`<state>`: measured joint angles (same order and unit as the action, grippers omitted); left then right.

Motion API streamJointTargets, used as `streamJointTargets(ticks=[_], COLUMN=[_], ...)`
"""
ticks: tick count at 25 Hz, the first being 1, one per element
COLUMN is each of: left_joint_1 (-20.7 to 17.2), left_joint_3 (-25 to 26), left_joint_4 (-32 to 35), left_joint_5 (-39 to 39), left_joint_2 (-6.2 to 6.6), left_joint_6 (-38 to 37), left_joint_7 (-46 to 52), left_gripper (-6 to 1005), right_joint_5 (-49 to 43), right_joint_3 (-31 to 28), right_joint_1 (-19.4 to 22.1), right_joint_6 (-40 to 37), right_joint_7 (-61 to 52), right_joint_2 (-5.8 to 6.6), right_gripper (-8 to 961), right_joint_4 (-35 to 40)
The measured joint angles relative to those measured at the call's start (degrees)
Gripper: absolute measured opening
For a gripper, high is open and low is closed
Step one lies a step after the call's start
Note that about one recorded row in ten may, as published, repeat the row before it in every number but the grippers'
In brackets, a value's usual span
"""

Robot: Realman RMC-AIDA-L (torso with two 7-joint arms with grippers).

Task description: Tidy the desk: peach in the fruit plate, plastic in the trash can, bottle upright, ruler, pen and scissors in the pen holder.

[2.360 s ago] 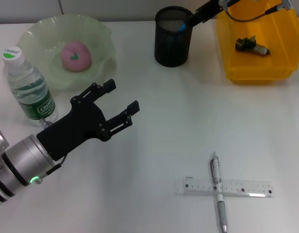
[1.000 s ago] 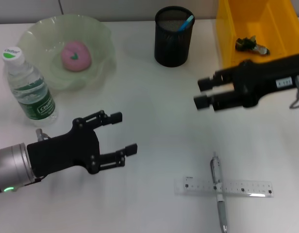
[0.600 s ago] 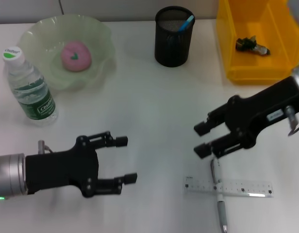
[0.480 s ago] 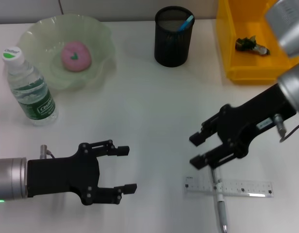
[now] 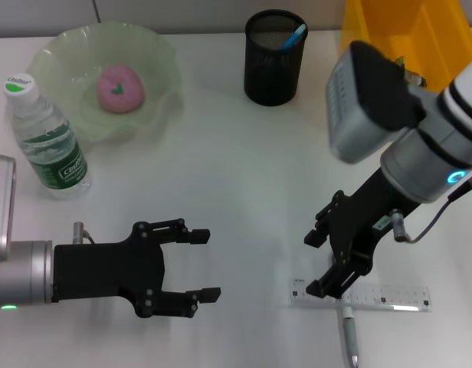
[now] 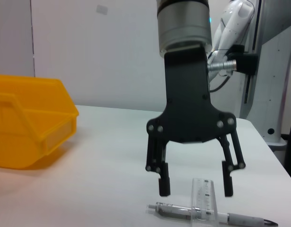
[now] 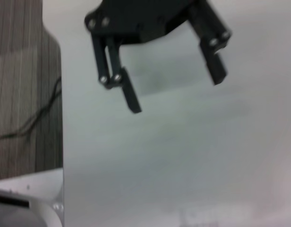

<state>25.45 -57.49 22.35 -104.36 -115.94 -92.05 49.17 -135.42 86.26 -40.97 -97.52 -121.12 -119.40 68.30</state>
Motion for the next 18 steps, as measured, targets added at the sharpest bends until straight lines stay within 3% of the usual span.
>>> streamJointTargets(ticks=[3, 18], left_joint_1=[0.2, 0.2], left_joint_3=[-0.2, -0.4], left_joint_4=[0.0, 0.0], left_joint_5=[0.0, -1.3], left_joint_2=[-0.08, -0.43], left_joint_6=[0.6, 1.8], left_joint_7=[0.7, 2.2], left_gripper=[811, 811], right_joint_5=[-0.2, -0.7], right_joint_3=[2.1, 12.9], right_joint_1=[-0.2, 0.1], right_joint_6=[0.0, 5.8], right_joint_7=[-0.3, -0.3], right_joint_2=[-0.05, -0.25], right_gripper=[773, 771], right_joint_4=[0.7, 2.0])
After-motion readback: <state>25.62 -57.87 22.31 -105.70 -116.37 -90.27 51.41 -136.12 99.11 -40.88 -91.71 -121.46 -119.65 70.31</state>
